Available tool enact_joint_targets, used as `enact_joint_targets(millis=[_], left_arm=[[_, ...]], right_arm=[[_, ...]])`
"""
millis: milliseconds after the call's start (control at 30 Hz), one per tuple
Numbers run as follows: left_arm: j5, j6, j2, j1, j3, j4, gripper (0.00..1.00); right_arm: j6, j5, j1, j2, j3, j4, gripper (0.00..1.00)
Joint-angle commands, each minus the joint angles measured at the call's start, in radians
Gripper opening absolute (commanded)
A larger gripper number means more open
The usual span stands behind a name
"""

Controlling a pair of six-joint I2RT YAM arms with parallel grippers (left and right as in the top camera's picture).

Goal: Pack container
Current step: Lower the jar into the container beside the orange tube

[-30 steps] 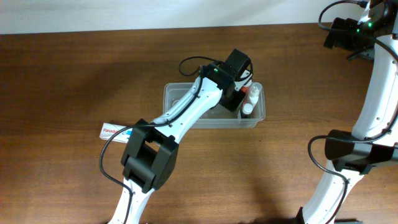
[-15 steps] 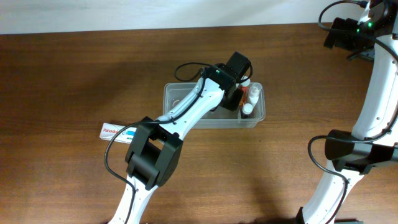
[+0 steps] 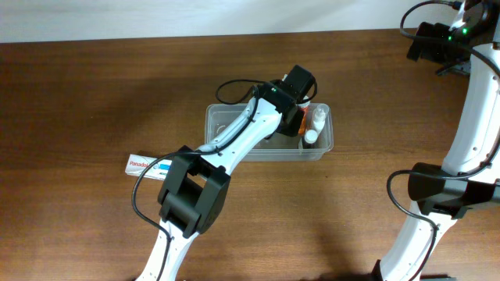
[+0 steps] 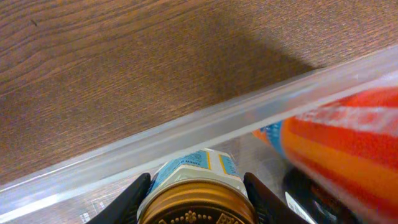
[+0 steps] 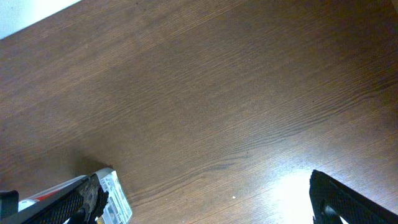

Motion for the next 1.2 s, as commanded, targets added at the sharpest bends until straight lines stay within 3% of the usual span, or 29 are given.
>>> enact_joint_targets(millis=[0,300,567,900,1000,1067,1167], left_arm=[[-0.015,-0.013,0.019,0.0,0.013,0.006,0.29],[-0.016,-0.021,0.019,0.0,0.034,0.006,0.29],[-0.011,-0.236,0.019,0.003,0.036,-0.006,0.29],[0.023,-0.261,0.019,0.002,0.035,-0.021,0.29],[0.023,-0.261,0.019,0.002,0.035,-0.024,0.31],[0.024,-0.261,0.019,0.002,0.035,-0.025,0.4],[0.035,-0.26,0.019,0.002,0.035,-0.024,0.42]], right_arm=[[0.008,0.009,-0.003,-0.01,0.014,-0.006,0.98],[0.008,0.009,-0.003,-0.01,0.014,-0.006,0.98],[0.008,0.009,-0.003,-0.01,0.014,-0.006,0.98],[0.008,0.009,-0.003,-0.01,0.014,-0.006,0.98],[0.008,0.008,-0.003,-0.01,0.014,-0.006,0.98],[0.008,0.009,-0.003,-0.01,0.014,-0.006,0.98],[0.008,0.009,-0.003,-0.01,0.014,-0.006,0.99]])
